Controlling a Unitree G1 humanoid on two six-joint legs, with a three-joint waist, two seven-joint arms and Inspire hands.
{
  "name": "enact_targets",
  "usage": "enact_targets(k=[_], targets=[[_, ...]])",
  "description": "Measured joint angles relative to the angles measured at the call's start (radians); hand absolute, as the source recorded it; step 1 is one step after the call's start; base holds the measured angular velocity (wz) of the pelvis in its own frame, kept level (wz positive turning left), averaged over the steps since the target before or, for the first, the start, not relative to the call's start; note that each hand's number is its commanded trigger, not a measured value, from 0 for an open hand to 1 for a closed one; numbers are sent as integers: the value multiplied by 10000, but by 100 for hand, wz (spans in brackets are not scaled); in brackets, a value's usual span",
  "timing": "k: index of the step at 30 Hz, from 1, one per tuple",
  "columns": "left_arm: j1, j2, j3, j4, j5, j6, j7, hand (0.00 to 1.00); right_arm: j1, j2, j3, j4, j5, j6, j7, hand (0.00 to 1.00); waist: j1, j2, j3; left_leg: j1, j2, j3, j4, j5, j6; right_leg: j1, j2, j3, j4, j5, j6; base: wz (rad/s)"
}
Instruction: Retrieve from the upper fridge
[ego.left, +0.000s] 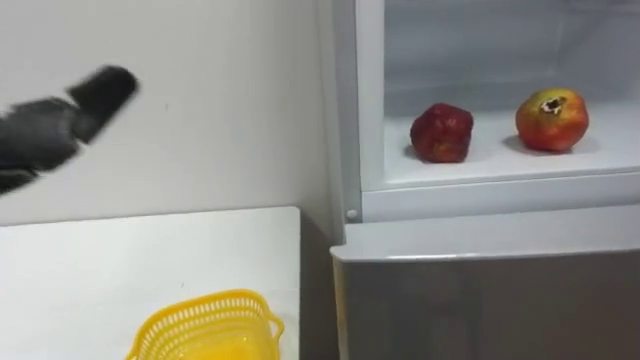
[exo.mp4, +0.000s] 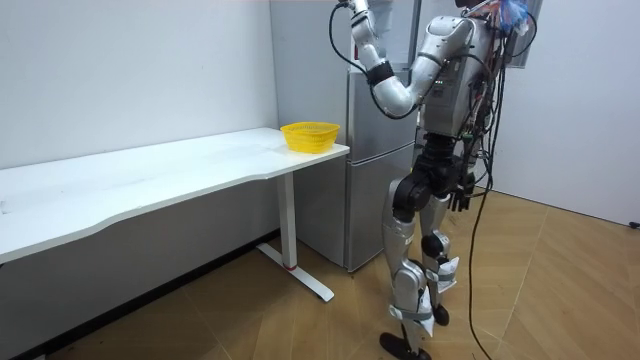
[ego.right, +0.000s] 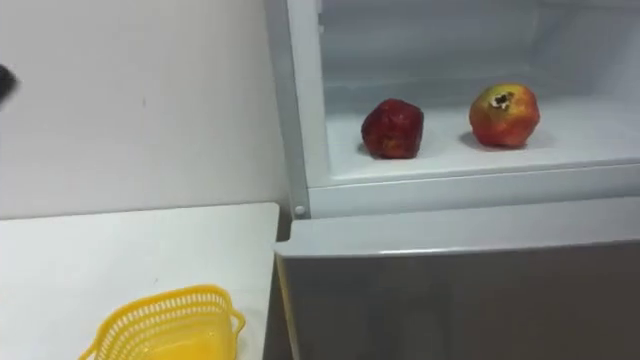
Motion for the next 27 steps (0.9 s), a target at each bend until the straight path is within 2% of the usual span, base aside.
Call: enact_targets(k=[2,5,6,7,9,10,12,14,16,20,21,23,25,27], targets=[[612,3,535,103,109,-220,649,0,133,23,-48,-261,-10,-4,0,0,176,1,-1,58,-14,-4,-3,0,0,20,-14,0,66,-50,3,0],[1572,2,1243,567,148,-316,1755,0,354,44,-112,-410,-9,3,1,0,320,4,23,70,-26,-82,9,0,0,11,-35,-71,156,-121,2,9],[2079,-1,1510,919,146,-395,2162,0,413,44,-216,-598,-17,19,4,0,339,-8,24,78,-22,-95,10,0,0,13,-31,-74,157,-121,0,5],[2314,-14,1598,1176,158,-417,2349,0,482,46,-257,-748,-22,34,-2,0,359,77,62,77,-21,-97,9,0,0,16,-31,-75,156,-121,0,0],[3146,-116,1762,2480,19,-407,3101,0,514,40,-310,-1011,-24,100,-8,0,401,78,52,44,-22,-100,9,0,0,9,-33,-69,169,-129,-10,0],[3346,-156,1761,2834,-70,-400,3262,0,507,39,-308,-1028,-24,118,-7,0,424,90,58,49,-22,-100,8,0,0,12,-32,-67,168,-133,-10,0],[3872,-485,1757,4275,-251,-281,3956,0,523,46,-304,-1124,-21,156,-11,0,384,102,73,37,-24,-100,6,-2,1,6,-33,-73,151,-134,-8,0],[4115,-769,1747,5224,-598,-256,4459,0,547,75,-307,-1348,-36,303,-10,0,347,51,74,-14,-30,-162,5,-2,1,-22,-45,-118,153,-136,-8,6],[4241,-904,1684,6304,-706,-244,4897,0,546,74,-310,-1549,-88,440,-14,0,320,24,51,-83,-40,-237,1,-2,1,-62,-55,-155,165,-152,-1,7],[4440,-969,1003,8821,-2867,-262,5616,0,558,118,-192,-1800,-178,578,1,0,300,-114,76,-131,-46,-277,-2,-1,2,-176,-62,-123,311,-192,-11,0],[4431,-1083,817,9516,-3311,-209,5751,0,515,162,-195,-1821,-179,654,-3,0,291,-134,79,-123,-51,-305,-2,-1,2,-177,-65,-113,315,-192,-11,0],[4559,-1313,376,10205,-3726,-163,5914,0,508,210,-192,-1850,-181,676,-6,0,287,-176,84,-116,-66,-327,-11,-2,3,-166,-70,-80,308,-191,-10,0],[4639,-1358,-245,11323,-3820,-154,5818,0,483,272,-197,-1778,-270,796,-3,0,179,-186,85,-65,-78,-350,-13,-2,4,-48,-81,-104,266,-186,0,5],[4651,-1400,-1093,13036,-3819,-47,5516,0,409,345,-190,-1708,-354,887,65,0,170,-187,88,15,-79,-353,-37,-14,17,5,-62,-58,172,-181,13,-4]])
